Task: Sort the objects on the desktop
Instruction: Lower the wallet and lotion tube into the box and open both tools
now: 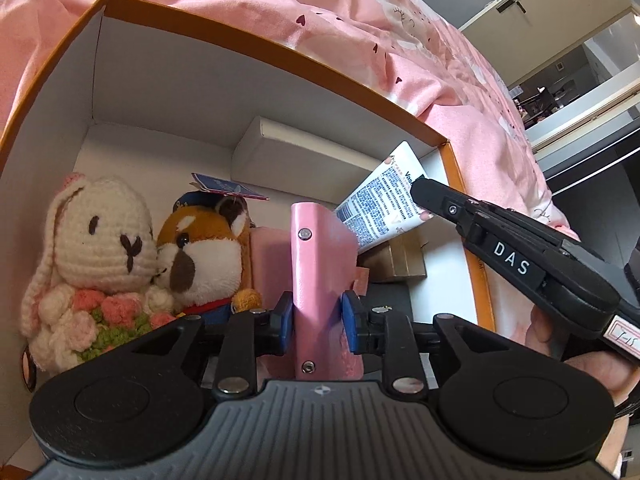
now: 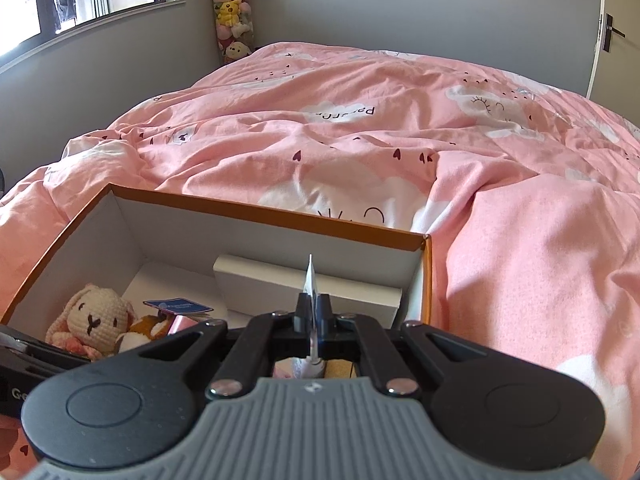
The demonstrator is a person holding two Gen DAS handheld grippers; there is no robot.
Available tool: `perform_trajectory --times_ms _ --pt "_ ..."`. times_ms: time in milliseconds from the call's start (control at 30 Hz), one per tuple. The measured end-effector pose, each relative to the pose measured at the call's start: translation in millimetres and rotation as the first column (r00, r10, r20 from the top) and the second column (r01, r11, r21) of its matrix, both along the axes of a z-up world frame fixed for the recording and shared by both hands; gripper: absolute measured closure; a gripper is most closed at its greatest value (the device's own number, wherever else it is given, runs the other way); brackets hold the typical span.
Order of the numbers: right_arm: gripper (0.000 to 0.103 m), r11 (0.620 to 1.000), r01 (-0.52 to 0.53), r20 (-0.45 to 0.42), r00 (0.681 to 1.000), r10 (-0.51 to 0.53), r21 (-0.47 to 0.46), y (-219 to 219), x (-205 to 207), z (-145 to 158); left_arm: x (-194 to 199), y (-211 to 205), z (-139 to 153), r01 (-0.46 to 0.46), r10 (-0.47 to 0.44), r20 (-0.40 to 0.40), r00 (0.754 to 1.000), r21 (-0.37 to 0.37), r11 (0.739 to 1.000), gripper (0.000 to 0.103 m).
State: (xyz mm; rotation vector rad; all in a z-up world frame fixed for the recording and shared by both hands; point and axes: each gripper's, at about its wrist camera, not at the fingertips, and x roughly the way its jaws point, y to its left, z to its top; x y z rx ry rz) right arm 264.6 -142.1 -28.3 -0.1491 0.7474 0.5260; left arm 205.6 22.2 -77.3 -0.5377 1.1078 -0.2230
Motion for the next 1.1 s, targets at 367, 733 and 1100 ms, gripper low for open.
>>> perform_trajectory --times_ms 367,733,1100 --pt "0.095 1.0 0.017 0.063 0.998 -0.016 -0.017 -12.3 -19.9 16.5 -7.2 -25.7 19.2 0.094 -0.103 0.024 0.994 0.249 0.964 0.065" --pt "0.095 0.998 0.054 0.037 0.998 -0.054 -0.013 -29.3 -41.0 15.5 -7.1 -33.6 15.5 0.124 -0.14 0.028 0.99 0.316 0.941 0.074" --pt "0.095 0.998 0.054 0.038 0.998 -0.053 -0.02 -30.1 -54.1 18.8 -5.6 -35.1 9.7 0.131 -0.144 0.018 0.989 0.32 0.938 0.071"
